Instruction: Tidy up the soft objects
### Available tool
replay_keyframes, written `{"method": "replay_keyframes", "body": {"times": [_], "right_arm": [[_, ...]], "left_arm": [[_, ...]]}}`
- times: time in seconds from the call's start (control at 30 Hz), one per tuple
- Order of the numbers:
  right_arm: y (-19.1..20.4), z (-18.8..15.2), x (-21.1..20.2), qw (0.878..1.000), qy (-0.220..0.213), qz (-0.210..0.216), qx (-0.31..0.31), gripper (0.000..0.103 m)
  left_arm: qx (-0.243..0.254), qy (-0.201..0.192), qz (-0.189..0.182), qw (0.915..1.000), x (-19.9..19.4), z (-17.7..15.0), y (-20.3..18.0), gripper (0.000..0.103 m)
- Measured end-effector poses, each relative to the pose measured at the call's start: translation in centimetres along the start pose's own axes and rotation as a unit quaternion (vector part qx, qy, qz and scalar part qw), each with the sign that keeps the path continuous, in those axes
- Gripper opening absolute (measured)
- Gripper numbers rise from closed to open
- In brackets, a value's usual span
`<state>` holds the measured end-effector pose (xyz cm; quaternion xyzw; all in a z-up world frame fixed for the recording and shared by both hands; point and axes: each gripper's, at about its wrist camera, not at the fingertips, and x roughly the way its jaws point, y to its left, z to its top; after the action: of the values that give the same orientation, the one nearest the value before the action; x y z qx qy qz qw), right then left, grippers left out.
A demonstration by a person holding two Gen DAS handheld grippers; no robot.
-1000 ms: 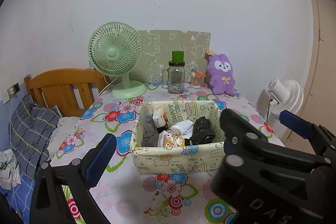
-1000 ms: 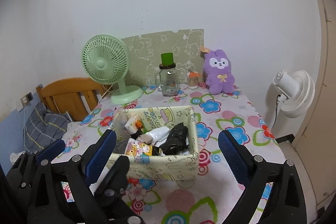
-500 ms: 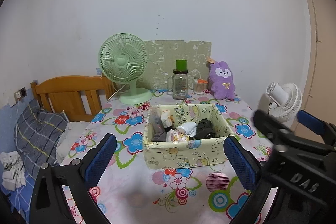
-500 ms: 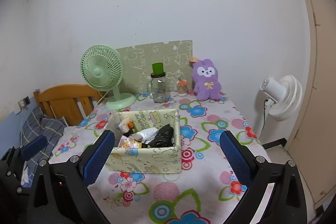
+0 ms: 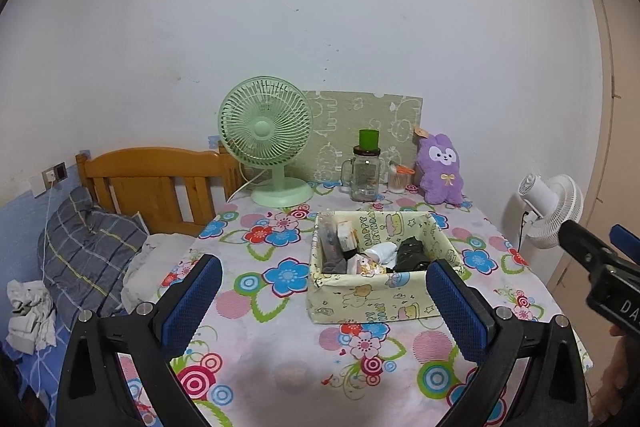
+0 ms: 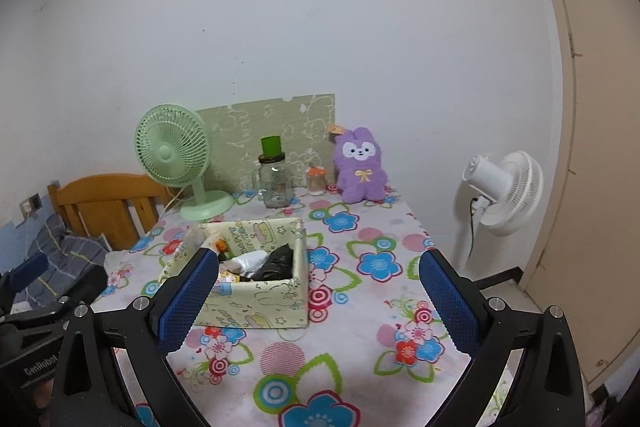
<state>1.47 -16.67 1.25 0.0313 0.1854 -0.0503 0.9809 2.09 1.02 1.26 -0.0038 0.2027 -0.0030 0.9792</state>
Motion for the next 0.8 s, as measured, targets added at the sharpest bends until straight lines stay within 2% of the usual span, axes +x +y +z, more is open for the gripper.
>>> {"method": "replay_keyframes", "body": {"times": [0.8], "right_arm": [[-0.15, -0.24, -0.08, 1.000, 0.004, 0.001, 0.000, 0.103]], "left_arm": [[-0.004, -0.003, -0.008, 1.0000, -0.20, -0.22, 0.50, 0.103]]}}
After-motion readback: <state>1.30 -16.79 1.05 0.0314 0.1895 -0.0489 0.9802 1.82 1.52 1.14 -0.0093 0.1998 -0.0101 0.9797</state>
